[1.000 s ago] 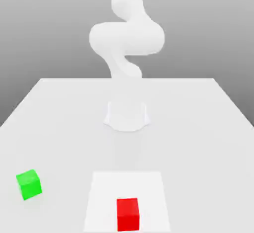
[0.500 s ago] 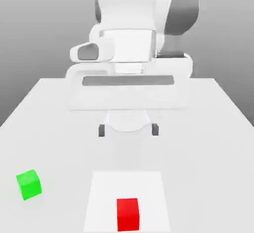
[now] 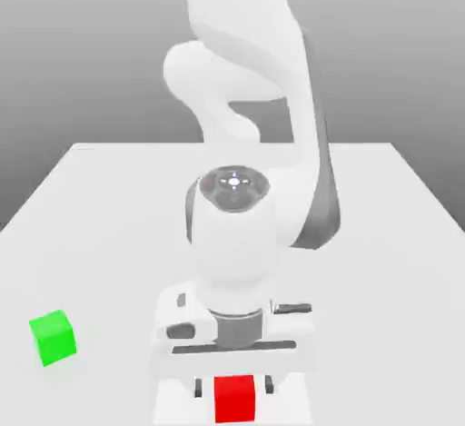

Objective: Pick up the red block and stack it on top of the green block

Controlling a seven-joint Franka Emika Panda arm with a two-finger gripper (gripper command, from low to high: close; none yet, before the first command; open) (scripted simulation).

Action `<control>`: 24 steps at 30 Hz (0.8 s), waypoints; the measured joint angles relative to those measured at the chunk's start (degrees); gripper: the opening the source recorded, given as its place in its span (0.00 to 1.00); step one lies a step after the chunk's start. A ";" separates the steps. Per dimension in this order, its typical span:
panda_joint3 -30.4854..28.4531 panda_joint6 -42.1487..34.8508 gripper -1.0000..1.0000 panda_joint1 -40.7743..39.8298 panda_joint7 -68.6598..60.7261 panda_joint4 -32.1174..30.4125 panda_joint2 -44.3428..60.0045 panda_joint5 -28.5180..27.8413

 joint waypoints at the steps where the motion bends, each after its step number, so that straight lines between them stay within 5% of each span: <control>1: 0.01 0.00 0.00 -0.01 0.02 0.00 0.00 -0.02; 9: -0.32 -7.43 0.00 -0.25 0.26 -1.43 -8.85 -0.37; 18: -14.88 -11.88 0.00 -17.92 -1.73 -5.34 -17.08 1.07; 23: -13.89 -5.00 0.00 -21.54 -6.27 -5.23 -9.66 7.08; 24: -13.20 -3.63 1.00 -22.06 -7.02 -5.15 -8.15 8.11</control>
